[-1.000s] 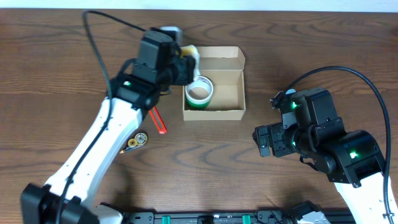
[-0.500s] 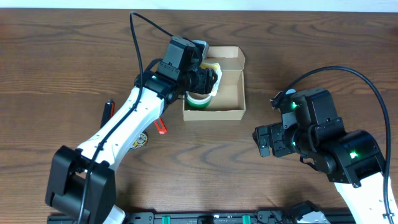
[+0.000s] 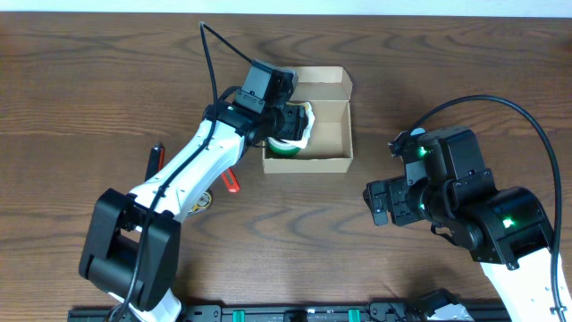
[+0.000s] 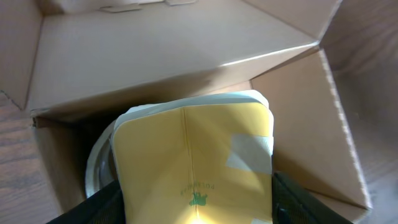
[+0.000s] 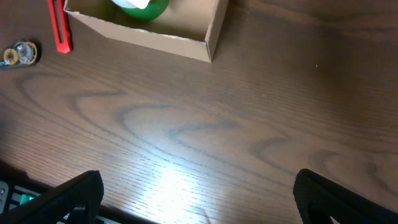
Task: Pack container
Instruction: 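Lift the yellow notepad and lower it into the box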
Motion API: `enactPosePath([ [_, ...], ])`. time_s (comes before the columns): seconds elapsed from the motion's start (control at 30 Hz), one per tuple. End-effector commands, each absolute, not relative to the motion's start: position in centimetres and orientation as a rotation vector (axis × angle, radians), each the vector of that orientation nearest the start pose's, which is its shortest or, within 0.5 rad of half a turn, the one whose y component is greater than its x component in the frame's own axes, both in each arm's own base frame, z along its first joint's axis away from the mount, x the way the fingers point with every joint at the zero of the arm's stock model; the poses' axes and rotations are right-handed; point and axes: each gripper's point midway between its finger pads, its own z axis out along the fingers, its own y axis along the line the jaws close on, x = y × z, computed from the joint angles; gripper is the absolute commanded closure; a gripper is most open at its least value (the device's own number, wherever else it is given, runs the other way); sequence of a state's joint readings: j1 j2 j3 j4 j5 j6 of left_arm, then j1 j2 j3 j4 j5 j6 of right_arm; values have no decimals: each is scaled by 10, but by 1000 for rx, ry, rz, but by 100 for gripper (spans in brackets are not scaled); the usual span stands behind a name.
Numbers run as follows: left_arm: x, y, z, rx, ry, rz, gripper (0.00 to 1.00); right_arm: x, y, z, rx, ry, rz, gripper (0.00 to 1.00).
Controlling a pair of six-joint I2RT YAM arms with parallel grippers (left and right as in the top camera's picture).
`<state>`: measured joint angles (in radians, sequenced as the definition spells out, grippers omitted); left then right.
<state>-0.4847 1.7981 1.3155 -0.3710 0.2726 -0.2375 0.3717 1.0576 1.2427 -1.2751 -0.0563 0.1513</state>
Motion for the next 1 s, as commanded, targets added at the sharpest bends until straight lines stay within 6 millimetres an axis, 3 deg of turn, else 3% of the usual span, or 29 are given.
enactPosePath([
  [0.0,414,-256,124,381,2462,-565,32,213,96,230,-337,2659,247,1],
  [0.17,416,-251,123,367,2467,-531,24,213,96,230,-337,2659,247,1],
  [0.27,416,-251,122,366,2470,-528,5,213,96,230,-337,2659,247,1],
  [0.53,415,-252,132,369,2451,-540,5,213,96,230,-337,2659,247,1],
  [0.8,419,-241,199,342,2296,-496,5,213,96,230,-337,2659,247,1],
  [0.97,413,-203,232,245,2248,-311,5,213,96,230,-337,2659,247,1],
])
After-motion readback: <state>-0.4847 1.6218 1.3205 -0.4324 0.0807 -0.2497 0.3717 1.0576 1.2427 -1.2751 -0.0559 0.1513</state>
